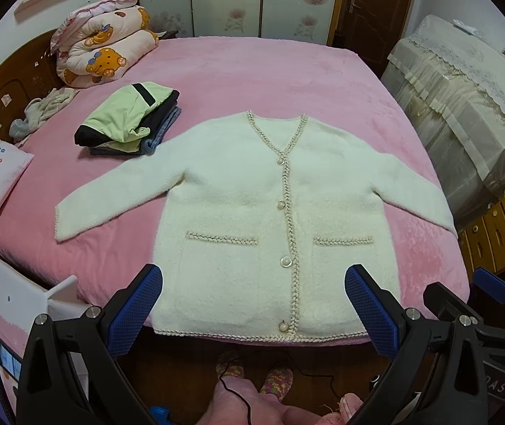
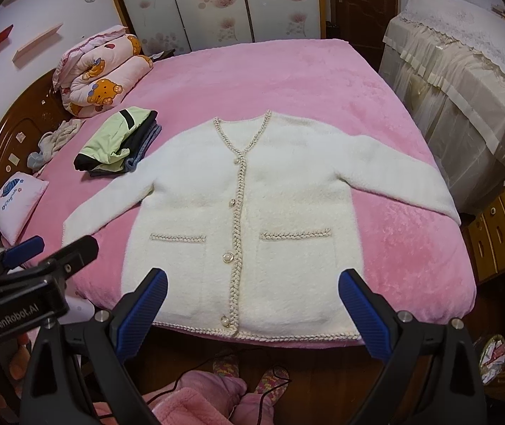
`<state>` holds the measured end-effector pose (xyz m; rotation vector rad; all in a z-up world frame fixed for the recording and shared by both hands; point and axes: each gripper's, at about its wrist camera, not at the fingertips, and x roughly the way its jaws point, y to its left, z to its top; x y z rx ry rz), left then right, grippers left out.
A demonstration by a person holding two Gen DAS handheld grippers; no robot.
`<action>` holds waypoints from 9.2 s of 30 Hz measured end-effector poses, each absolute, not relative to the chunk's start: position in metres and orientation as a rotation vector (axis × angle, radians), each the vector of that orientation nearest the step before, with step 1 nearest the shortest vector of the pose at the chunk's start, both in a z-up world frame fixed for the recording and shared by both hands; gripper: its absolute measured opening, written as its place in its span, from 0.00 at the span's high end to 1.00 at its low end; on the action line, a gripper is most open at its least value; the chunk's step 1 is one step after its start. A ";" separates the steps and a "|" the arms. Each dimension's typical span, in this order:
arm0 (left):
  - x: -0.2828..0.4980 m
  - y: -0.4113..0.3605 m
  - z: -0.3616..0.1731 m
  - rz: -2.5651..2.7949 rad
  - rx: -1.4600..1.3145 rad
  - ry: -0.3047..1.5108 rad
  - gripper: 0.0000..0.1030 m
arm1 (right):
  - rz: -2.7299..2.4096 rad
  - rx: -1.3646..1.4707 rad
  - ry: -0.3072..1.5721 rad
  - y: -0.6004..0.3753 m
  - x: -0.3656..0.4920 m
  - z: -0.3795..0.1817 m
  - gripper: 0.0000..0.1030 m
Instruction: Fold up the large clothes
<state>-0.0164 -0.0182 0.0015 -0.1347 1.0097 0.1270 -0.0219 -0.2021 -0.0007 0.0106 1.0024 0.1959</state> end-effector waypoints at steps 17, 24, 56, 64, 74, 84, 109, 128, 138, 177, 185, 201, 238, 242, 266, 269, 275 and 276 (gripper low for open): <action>-0.019 0.078 -0.060 0.299 -0.453 1.206 0.01 | 0.100 0.027 1.018 -0.204 0.017 -0.019 0.05; -0.017 0.175 -0.113 0.314 -0.666 1.307 0.01 | 0.021 0.036 1.064 -0.167 0.050 -0.055 0.08; 0.019 0.554 -0.340 0.807 -1.284 1.190 0.07 | 0.082 -0.070 1.647 0.129 0.115 -0.211 0.08; -0.003 0.558 -0.359 0.857 -1.406 1.004 0.38 | 0.216 -0.099 1.599 0.158 0.118 -0.211 0.08; 0.002 0.530 -0.307 0.785 -1.300 0.778 0.93 | 0.293 -0.098 1.601 0.143 0.126 -0.216 0.08; 0.056 0.451 -0.176 0.497 -0.956 0.580 0.94 | 0.318 -0.069 1.516 0.075 0.145 -0.198 0.08; 0.255 0.130 -0.223 0.059 -0.436 1.219 0.18 | 0.075 0.445 1.372 -0.137 0.219 -0.221 0.15; 0.169 0.267 -0.298 0.488 -0.357 1.448 0.18 | 0.298 0.663 1.524 -0.065 0.295 -0.297 0.62; 0.187 0.287 -0.314 0.491 -0.467 1.290 0.18 | 0.347 0.650 1.223 -0.071 0.336 -0.225 0.92; 0.290 0.267 -0.320 0.465 -0.382 1.262 0.68 | -0.166 0.585 1.160 -0.243 0.285 -0.252 0.93; 0.300 0.256 -0.319 0.421 -0.373 1.291 0.68 | -0.215 0.493 1.109 -0.233 0.301 -0.249 0.93; 0.298 0.220 -0.275 0.169 -0.137 1.235 0.54 | -0.317 0.643 0.992 -0.226 0.236 -0.212 0.87; 0.366 0.209 -0.280 -0.115 -0.144 1.241 0.84 | -0.015 0.412 1.042 -0.201 0.288 -0.224 1.00; 0.396 0.186 -0.295 -0.183 -0.124 1.266 0.84 | 0.283 0.444 1.109 -0.116 0.308 -0.242 1.00; 0.466 0.277 -0.315 0.114 -0.192 1.126 0.84 | -0.008 0.508 0.941 -0.237 0.382 -0.266 1.00; 0.452 0.263 -0.299 0.174 -0.151 1.101 0.84 | -0.004 0.515 0.934 -0.251 0.377 -0.256 1.00; 0.405 0.207 -0.273 0.201 -0.182 1.091 0.65 | 0.048 0.548 0.918 -0.268 0.343 -0.236 1.00; 0.394 0.190 -0.270 0.213 -0.171 1.098 0.62 | 0.060 0.550 0.924 -0.271 0.338 -0.233 1.00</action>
